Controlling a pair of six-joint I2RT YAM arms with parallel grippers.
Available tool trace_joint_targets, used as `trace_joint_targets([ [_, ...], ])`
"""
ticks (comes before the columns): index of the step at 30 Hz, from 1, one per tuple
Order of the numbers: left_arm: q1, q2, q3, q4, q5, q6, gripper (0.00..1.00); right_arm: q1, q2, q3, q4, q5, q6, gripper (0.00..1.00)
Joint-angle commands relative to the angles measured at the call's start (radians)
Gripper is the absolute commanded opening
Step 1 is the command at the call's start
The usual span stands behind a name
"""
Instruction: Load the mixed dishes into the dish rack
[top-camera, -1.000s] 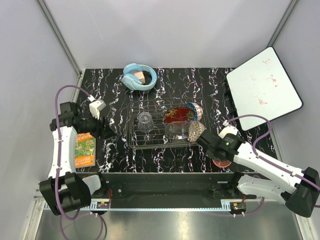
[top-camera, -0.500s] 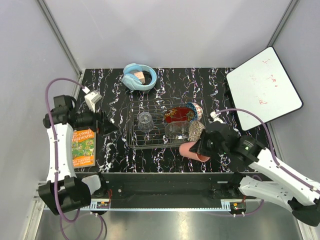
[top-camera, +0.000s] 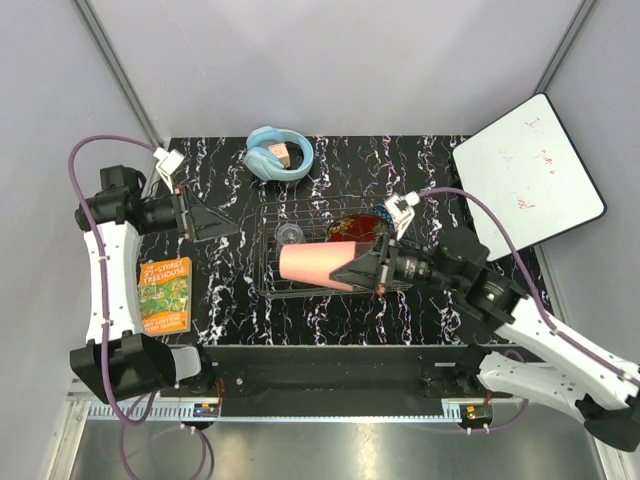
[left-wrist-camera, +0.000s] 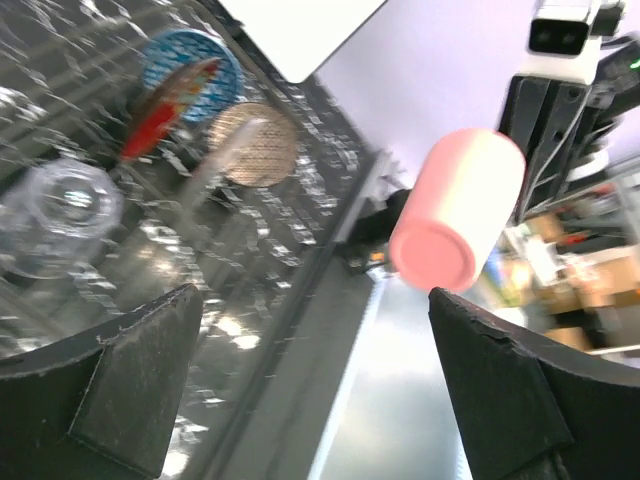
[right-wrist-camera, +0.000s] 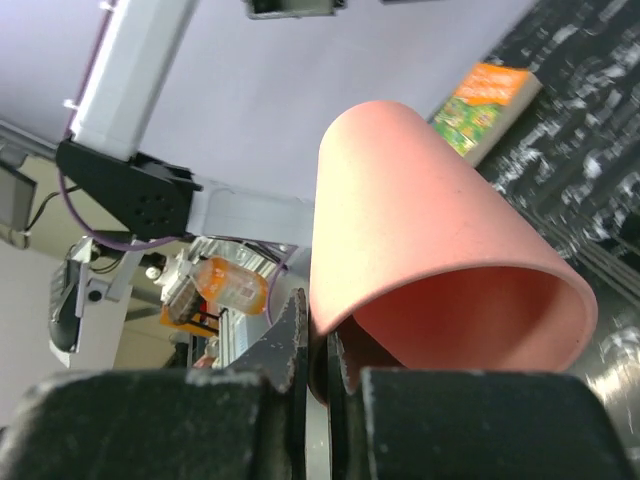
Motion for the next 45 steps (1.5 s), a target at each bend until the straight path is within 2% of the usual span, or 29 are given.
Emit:
trace_joint_targets([
  [1, -0.044, 0.020, 0.040, 0.041, 0.260, -0.207, 0.99, 0.003, 0.122, 0.016, 0.320, -0.141, -0.015, 0.00],
  [6, -0.064, -0.007, 0.084, 0.035, 0.260, -0.243, 0.99, 0.005, 0.252, 0.089, 0.393, -0.181, -0.009, 0.00],
  [14, -0.088, -0.035, 0.009, 0.038, 0.260, -0.197, 0.99, 0.003, 0.373, 0.114, 0.562, -0.209, 0.049, 0.00],
  [23, -0.111, -0.029, 0.047, 0.034, 0.260, -0.224, 0.99, 0.005, 0.525, 0.175, 0.757, -0.226, 0.128, 0.00],
  [35, -0.113, -0.041, 0.046, 0.037, 0.260, -0.224, 0.99, 0.005, 0.620, 0.160, 0.972, -0.164, 0.189, 0.00],
  [39, -0.113, -0.037, 0.041, 0.037, 0.260, -0.221, 0.98, 0.002, 0.623, 0.160, 0.973, -0.143, 0.183, 0.00],
  [41, -0.113, -0.035, 0.041, 0.037, 0.262, -0.221, 0.96, 0.002, 0.627, 0.157, 0.975, -0.138, 0.185, 0.00],
  [44, -0.113, -0.027, 0.041, 0.038, 0.262, -0.212, 0.85, 0.002, 0.640, 0.145, 0.989, -0.143, 0.201, 0.00],
  [45, -0.113, -0.024, 0.041, 0.038, 0.262, -0.211, 0.73, 0.002, 0.646, 0.143, 0.995, -0.143, 0.212, 0.00],
])
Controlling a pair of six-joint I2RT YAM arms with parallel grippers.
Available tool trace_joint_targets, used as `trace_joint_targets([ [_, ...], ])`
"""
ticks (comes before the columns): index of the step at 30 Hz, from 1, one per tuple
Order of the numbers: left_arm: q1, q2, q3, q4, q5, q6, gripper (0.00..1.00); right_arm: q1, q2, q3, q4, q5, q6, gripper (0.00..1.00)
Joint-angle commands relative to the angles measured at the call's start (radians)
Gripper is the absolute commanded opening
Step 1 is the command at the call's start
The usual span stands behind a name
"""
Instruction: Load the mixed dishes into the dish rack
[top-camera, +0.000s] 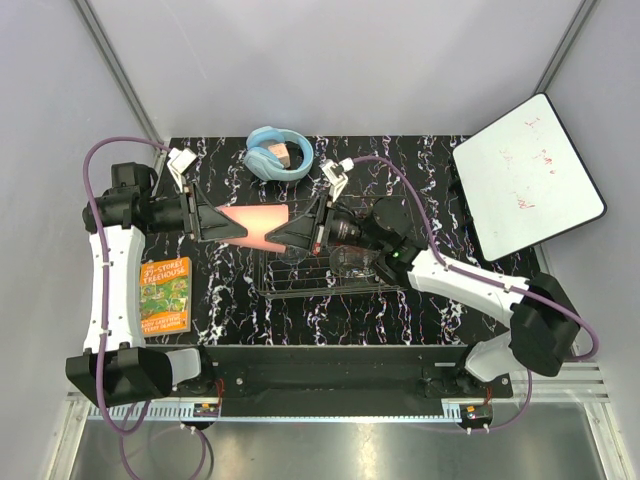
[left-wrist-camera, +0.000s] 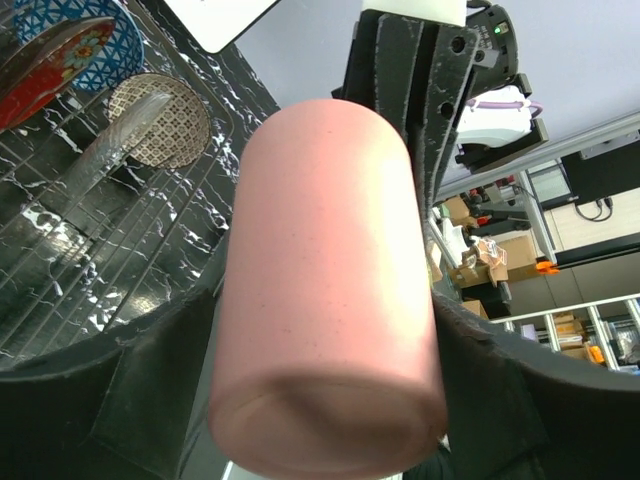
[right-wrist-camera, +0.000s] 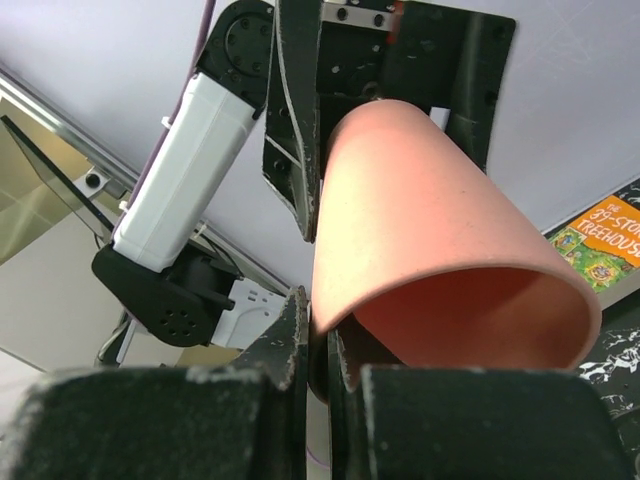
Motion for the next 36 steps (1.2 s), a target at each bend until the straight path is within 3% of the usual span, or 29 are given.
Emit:
trace_joint_targets([
  [1, -0.001, -0.004, 0.024, 0.021, 0.218, 0.011, 0.67, 0.003, 0.020, 0.010, 0.108, 0.016, 0.032, 0.00],
  [5, -0.001, 0.010, 0.035, 0.023, 0.218, 0.009, 0.33, 0.003, 0.028, 0.003, 0.105, 0.009, 0.038, 0.00],
  [6, -0.002, 0.008, 0.036, 0.026, 0.218, 0.011, 0.16, 0.002, 0.028, 0.003, 0.099, 0.009, 0.037, 0.00],
  [9, -0.001, 0.008, 0.039, 0.036, 0.217, -0.003, 0.00, -0.001, 0.014, -0.007, 0.032, 0.012, 0.018, 0.01],
  [10, -0.001, 0.008, 0.036, 0.053, 0.217, -0.012, 0.00, -0.003, 0.000, -0.011, -0.023, 0.013, 0.012, 0.13],
  [13, 0.010, 0.005, 0.030, 0.093, 0.212, -0.035, 0.00, -0.018, -0.064, -0.066, -0.129, 0.023, -0.011, 0.34],
  [14, 0.013, 0.004, 0.027, 0.101, 0.203, -0.035, 0.00, -0.024, -0.090, -0.112, -0.158, 0.041, -0.034, 0.52],
  [15, 0.015, -0.002, 0.027, 0.104, 0.177, -0.025, 0.00, -0.027, -0.122, -0.137, -0.191, 0.055, -0.049, 0.61],
  [17, 0.015, -0.016, 0.027, 0.102, 0.039, 0.010, 0.00, -0.030, -0.237, -0.195, -0.301, 0.113, -0.116, 0.76],
  [20, -0.062, -0.048, 0.026, 0.095, -0.270, 0.092, 0.00, -0.030, -0.403, -0.226, -0.482, 0.193, -0.204, 0.86],
  [23, -0.160, -0.056, -0.011, 0.095, -0.550, 0.139, 0.00, -0.030, -0.555, -0.220, -0.657, 0.292, -0.264, 0.86],
  [24, -0.189, -0.055, -0.032, 0.098, -0.683, 0.153, 0.00, -0.030, -0.630, -0.221, -0.686, 0.326, -0.270, 0.86],
  [27, -0.291, -0.033, -0.071, 0.121, -0.907, 0.161, 0.00, -0.030, -0.759, -0.231, -0.746, 0.444, -0.281, 0.85],
  [31, -0.378, 0.008, -0.068, 0.134, -1.043, 0.159, 0.00, -0.030, -0.820, -0.211, -0.817, 0.545, -0.308, 0.84],
  [36, -0.484, 0.079, -0.034, 0.171, -1.161, 0.135, 0.00, -0.030, -0.824, -0.234, -0.834, 0.553, -0.289, 0.82],
])
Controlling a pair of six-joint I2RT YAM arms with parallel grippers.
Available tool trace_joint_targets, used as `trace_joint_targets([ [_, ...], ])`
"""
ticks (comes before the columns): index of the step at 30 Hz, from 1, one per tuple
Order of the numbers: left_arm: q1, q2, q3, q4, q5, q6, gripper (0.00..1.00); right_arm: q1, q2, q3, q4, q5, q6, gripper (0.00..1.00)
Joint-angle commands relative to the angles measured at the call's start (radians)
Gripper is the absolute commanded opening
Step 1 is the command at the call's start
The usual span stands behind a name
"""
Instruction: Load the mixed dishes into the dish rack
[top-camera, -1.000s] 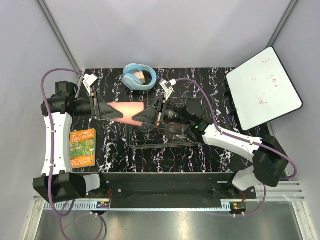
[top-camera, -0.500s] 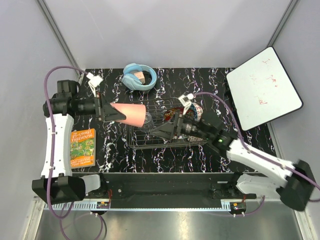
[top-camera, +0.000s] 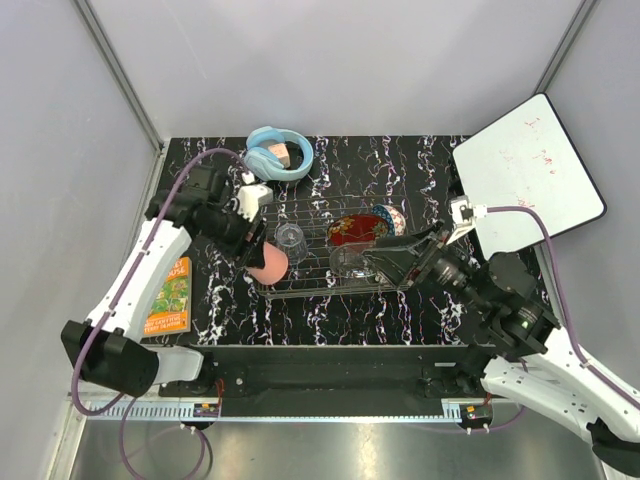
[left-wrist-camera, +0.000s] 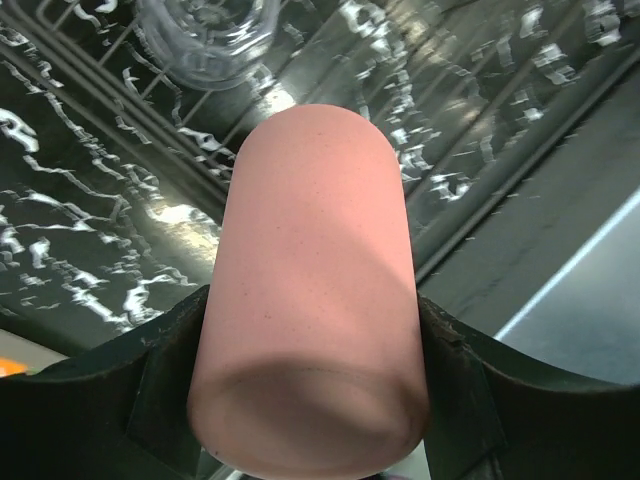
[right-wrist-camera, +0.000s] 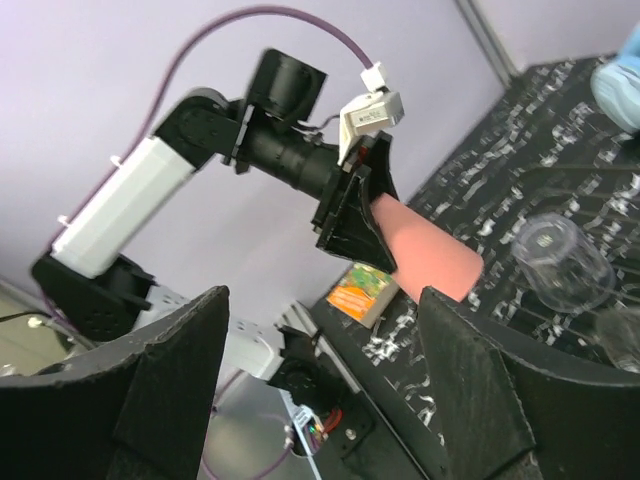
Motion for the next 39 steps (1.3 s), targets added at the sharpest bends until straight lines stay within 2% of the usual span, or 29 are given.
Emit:
trace_joint_targets([
  [1, -0.077, 0.042, 0.045, 0.081, -0.192, -0.009, 0.00, -0.004, 0.016, -0.019, -0.075, 0.072, -0.001, 0.81],
  [10, -0.259, 0.156, 0.062, 0.135, -0.324, -0.044, 0.00, -0.004, -0.061, -0.111, -0.088, 0.130, 0.026, 0.80],
  [37, -0.374, 0.309, -0.074, 0.239, -0.406, -0.045, 0.00, -0.004, -0.081, -0.177, -0.116, 0.162, 0.049, 0.79],
  [38, -0.376, 0.309, -0.079, 0.237, -0.406, -0.044, 0.03, -0.004, -0.078, -0.177, -0.116, 0.165, 0.050, 0.80],
  [39, -0.376, 0.309, -0.079, 0.237, -0.407, -0.044, 0.11, -0.004, -0.076, -0.177, -0.116, 0.165, 0.049, 0.81],
])
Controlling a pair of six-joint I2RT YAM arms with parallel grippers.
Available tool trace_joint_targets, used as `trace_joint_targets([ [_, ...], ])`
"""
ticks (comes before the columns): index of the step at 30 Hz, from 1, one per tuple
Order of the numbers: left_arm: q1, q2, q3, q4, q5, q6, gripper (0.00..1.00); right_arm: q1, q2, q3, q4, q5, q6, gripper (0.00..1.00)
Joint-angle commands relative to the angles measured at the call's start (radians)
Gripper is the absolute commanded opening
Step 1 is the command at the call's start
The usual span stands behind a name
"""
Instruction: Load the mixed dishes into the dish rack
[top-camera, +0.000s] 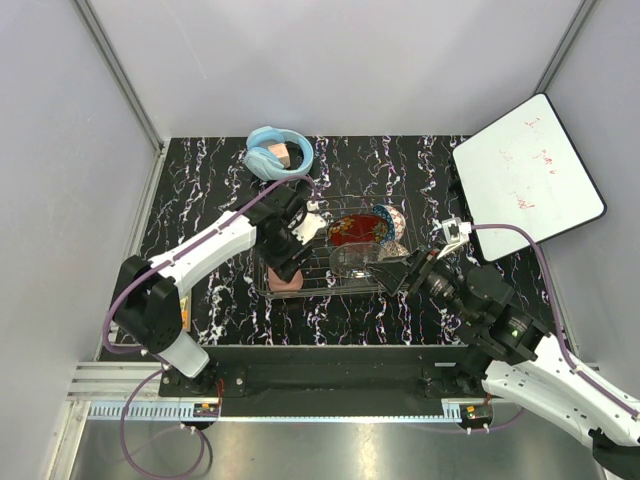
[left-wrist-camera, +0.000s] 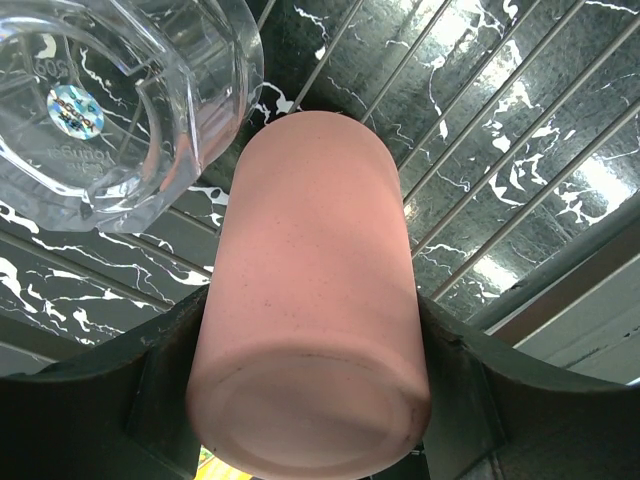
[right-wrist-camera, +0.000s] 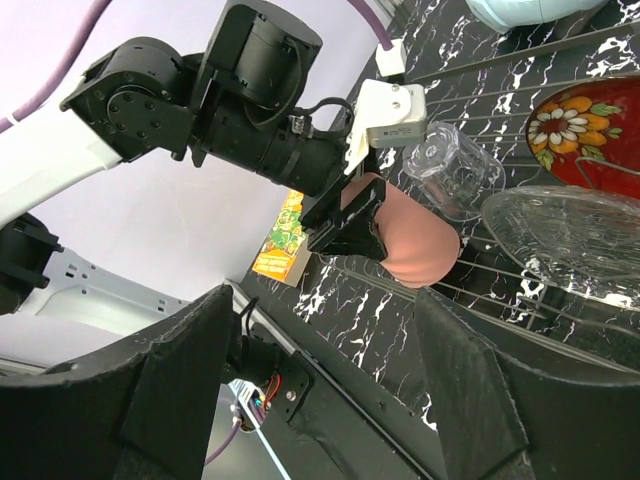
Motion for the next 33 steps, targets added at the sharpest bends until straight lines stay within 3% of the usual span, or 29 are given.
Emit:
trace_joint_targets([
  [1, -0.011, 0.000, -0.026, 0.037, -0.017, -0.005, 0.19, -0.004, 0.008, 0.002, 0.012, 0.024, 0.008, 0.81],
  [2, -0.010, -0.004, -0.024, 0.037, -0.016, -0.005, 0.34, -0.002, 0.017, 0.002, 0.012, 0.022, 0.006, 0.81],
  [4, -0.010, -0.024, -0.021, 0.038, -0.014, -0.010, 0.52, -0.004, 0.026, 0.005, 0.007, 0.025, 0.006, 0.81],
  [5, -0.010, -0.031, -0.018, 0.037, -0.010, -0.010, 0.68, -0.004, 0.031, 0.007, 0.004, 0.027, 0.005, 0.81],
  [9, -0.010, -0.078, -0.018, 0.032, -0.007, -0.011, 0.73, -0.004, 0.036, 0.008, -0.005, 0.031, -0.003, 0.82],
  [10, -0.010, -0.089, -0.020, 0.031, -0.007, -0.013, 0.95, -0.004, 0.037, 0.008, -0.007, 0.033, -0.004, 0.82],
  [11, -0.011, -0.099, -0.020, 0.023, 0.001, -0.011, 0.99, -0.002, 0.039, 0.008, -0.011, 0.033, -0.003, 0.82],
  [19, -0.010, -0.175, -0.003, -0.021, 0.026, 0.001, 0.99, -0.004, 0.059, 0.018, -0.026, 0.036, -0.004, 0.84],
  [24, -0.008, -0.257, 0.092, -0.080, 0.020, 0.010, 0.99, -0.004, 0.071, 0.042, -0.086, 0.073, -0.024, 0.87],
  [27, -0.002, -0.329, 0.112, -0.077, -0.042, 0.022, 0.99, -0.004, 0.110, 0.079, -0.163, 0.132, -0.035, 0.88],
  [29, 0.021, -0.389, 0.093, -0.035, -0.098, 0.022, 0.99, -0.004, 0.150, 0.116, -0.220, 0.149, -0.076, 0.99],
  [33, 0.064, -0.494, 0.008, 0.061, -0.218, 0.047, 0.99, -0.004, 0.261, 0.186, -0.302, 0.168, -0.090, 1.00],
])
